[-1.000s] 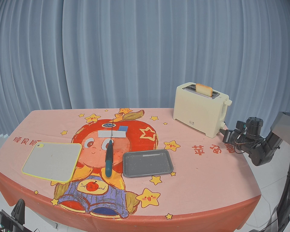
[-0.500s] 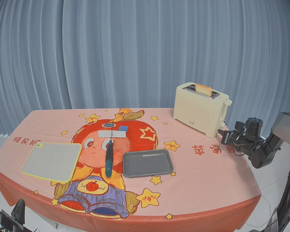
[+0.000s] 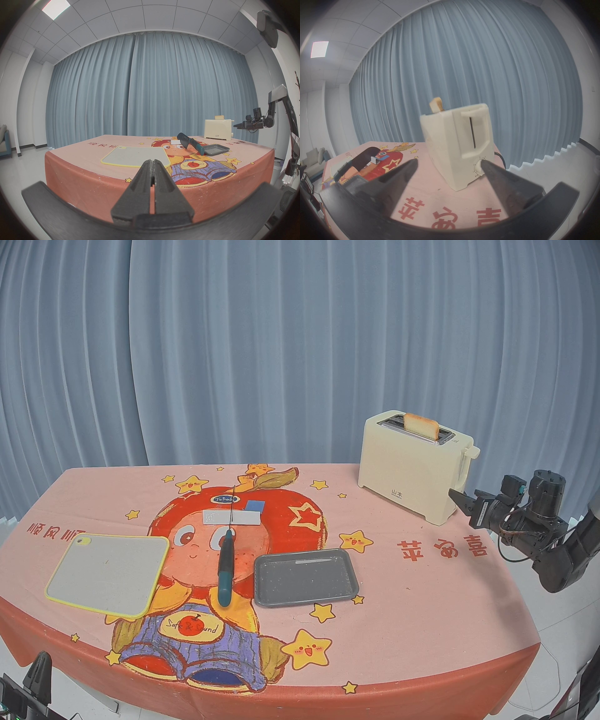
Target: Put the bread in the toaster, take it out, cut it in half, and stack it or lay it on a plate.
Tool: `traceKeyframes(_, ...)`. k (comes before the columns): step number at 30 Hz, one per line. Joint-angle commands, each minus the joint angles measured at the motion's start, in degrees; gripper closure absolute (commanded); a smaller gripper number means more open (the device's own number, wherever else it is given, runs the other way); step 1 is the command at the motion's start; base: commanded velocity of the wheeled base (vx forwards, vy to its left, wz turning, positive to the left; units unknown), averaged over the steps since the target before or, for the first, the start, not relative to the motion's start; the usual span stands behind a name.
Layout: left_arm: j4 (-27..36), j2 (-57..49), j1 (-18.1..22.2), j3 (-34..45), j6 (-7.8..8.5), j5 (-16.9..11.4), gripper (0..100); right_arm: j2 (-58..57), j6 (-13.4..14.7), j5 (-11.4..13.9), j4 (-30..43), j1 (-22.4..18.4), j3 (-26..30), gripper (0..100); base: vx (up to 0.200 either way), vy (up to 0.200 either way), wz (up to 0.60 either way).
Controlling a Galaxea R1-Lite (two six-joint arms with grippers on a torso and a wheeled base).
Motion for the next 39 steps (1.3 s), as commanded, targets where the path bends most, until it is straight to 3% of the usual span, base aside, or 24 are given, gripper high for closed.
traceKeyframes(1,-0.02,-0.05,0.00,1.01,-0.02,0.02,100,-5.96,0.24,0.04,0.25,0.49,2.12,0,0.000,0.000,0.00)
traceKeyframes(5,-0.02,-0.05,0.00,1.01,-0.02,0.02,100,-10.09,0.24,0.21,2.45,1.20,1.95,0,0.000,0.000,0.00)
traceKeyframes(8,-0.02,-0.05,0.00,1.01,-0.02,0.02,100,-11.49,0.24,0.74,5.96,1.11,-1.31,0,0.000,0.000,0.00)
traceKeyframes(14,-0.02,-0.05,0.00,1.01,-0.02,0.02,100,-12.02,-1.61,1.80,20.02,1.64,-15.02,0,0.000,0.000,0.00)
traceKeyframes(18,-0.02,-0.05,0.00,1.01,-0.02,0.02,100,-11.49,-3.98,7.60,28.20,2.52,-23.37,0,0.000,0.000,0.00)
traceKeyframes(27,-0.02,-0.05,0.00,1.01,-0.02,0.02,100,-4.55,-5.83,9.27,41.91,2.60,-38.31,0,0.000,0.000,0.00)
traceKeyframes(34,-0.02,-0.05,0.00,1.01,-0.02,0.02,100,2.92,-7.41,9.27,45.60,2.25,-47.98,0,0.000,0.000,0.00)
traceKeyframes(39,-0.02,-0.05,0.00,1.01,-0.02,0.02,100,7.14,-9.26,9.35,45.51,1.64,-50.44,0,0.000,0.000,0.00)
